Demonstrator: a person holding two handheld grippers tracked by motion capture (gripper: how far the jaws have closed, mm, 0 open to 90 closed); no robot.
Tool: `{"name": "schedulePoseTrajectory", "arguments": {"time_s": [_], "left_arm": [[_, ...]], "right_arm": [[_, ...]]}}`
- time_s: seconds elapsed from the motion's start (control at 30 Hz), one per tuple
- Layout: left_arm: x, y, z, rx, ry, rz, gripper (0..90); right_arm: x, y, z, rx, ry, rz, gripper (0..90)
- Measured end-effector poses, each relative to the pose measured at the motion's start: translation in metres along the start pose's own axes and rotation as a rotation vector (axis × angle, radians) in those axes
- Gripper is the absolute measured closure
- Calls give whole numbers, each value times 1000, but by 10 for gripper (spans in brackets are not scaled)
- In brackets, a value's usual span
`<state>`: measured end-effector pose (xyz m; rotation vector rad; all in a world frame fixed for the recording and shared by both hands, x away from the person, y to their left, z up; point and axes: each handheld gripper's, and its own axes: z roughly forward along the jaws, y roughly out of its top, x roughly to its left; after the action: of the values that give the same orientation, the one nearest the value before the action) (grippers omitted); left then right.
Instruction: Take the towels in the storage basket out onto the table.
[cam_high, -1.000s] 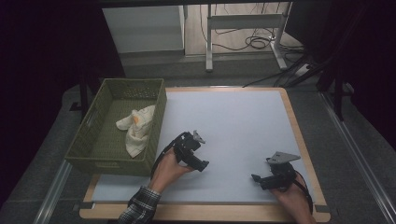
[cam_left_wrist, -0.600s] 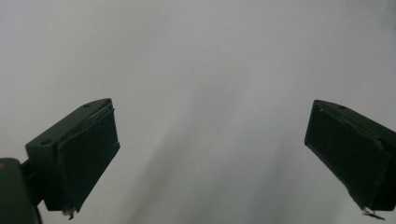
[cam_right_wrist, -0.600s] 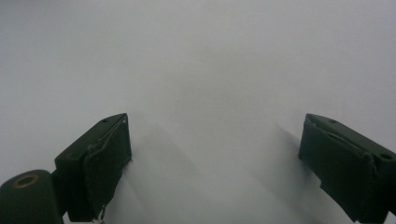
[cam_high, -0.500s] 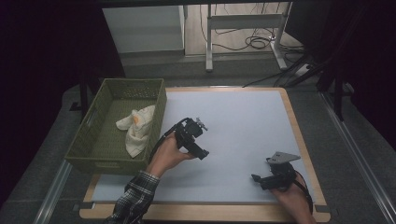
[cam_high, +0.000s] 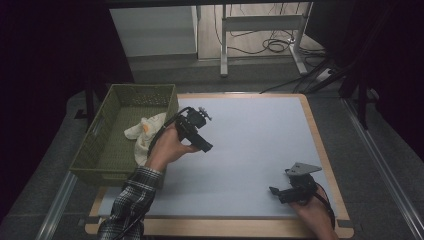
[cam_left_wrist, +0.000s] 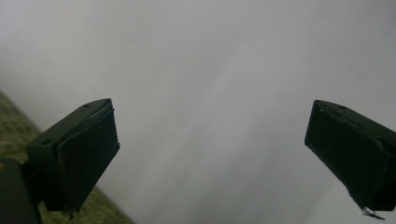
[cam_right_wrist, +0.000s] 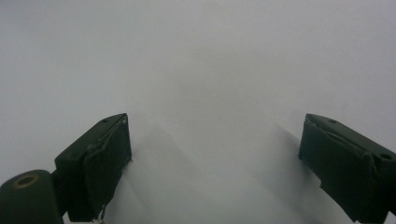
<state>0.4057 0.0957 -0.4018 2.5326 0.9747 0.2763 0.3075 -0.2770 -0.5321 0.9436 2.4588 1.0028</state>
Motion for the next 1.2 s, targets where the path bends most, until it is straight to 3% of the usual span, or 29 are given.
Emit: {"name": "schedulePoseTrajectory", "arguments": {"time_s": [0.17,0.4,0.53,0.83,1.0,1.2], "left_arm": [[18,0,-16,-7,25,-26,41],[42,-8,-36,-18,88,-105,50],[57,-17,-42,10,121,-129,50],[95,-46,-55,15,178,-232,55],[116,-65,-52,28,201,-294,59],[133,-83,-32,45,200,-353,60]], "right_arm": [[0,0,0,0,0,0,94],[0,0,0,-1,0,-1,94],[0,0,0,-1,1,0,94],[0,0,0,0,0,-1,94],[0,0,0,0,0,0,94],[0,0,0,0,0,-1,94]]}}
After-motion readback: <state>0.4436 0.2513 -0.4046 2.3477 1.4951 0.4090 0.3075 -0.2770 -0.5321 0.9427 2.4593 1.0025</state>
